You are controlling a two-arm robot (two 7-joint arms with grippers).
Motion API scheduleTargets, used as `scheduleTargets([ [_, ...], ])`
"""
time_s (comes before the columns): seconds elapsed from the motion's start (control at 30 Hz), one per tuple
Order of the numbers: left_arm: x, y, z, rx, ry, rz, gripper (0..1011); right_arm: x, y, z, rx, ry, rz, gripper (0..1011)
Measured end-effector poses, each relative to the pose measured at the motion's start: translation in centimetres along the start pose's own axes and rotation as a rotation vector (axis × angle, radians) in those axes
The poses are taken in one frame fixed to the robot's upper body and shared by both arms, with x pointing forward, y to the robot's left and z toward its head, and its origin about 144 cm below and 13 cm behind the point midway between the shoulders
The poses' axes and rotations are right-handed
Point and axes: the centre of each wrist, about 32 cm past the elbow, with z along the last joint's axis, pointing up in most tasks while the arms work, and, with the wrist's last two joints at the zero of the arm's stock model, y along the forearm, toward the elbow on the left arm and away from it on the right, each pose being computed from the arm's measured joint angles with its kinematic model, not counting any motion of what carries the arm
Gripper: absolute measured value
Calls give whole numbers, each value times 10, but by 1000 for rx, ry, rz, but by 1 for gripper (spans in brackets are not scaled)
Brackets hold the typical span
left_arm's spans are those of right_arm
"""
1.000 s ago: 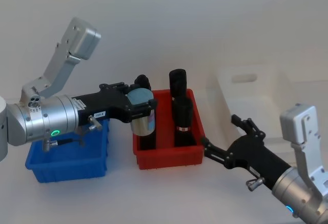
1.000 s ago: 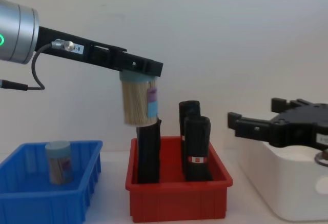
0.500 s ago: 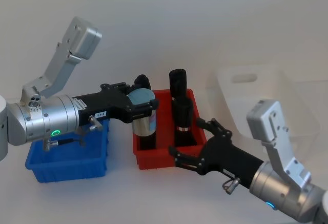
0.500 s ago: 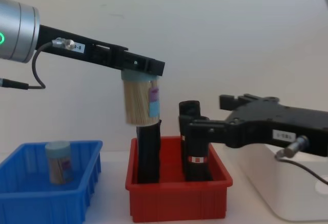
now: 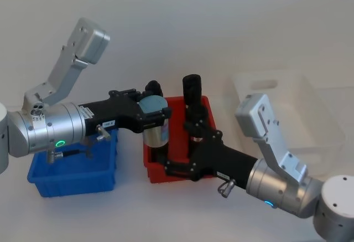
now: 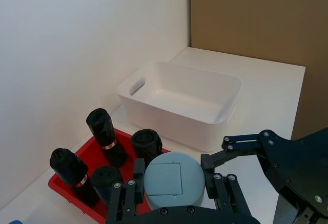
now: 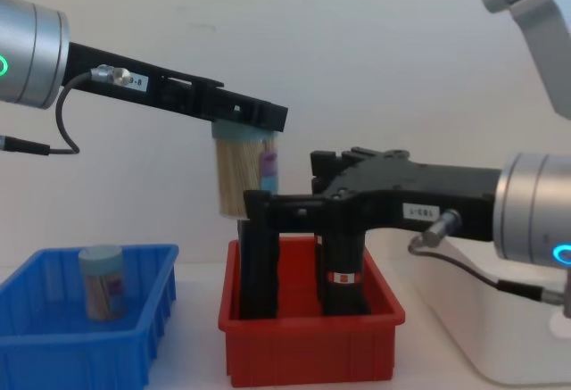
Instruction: Pick the cotton swabs from the blue box and place them into the white box.
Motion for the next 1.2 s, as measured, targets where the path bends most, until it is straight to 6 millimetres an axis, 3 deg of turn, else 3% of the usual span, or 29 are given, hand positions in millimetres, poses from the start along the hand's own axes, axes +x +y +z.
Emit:
scheduleTargets([
  [0.83, 0, 0, 0, 0, 0, -1, 658, 7, 45, 0, -22, 17, -39, 1000],
  [1.0, 0, 0, 0, 0, 0, -1, 658, 6, 52, -2, -26, 24, -36, 915],
  [1.2, 0, 0, 0, 0, 0, -1, 658, 6, 58, -4, -22, 34, -32, 745],
])
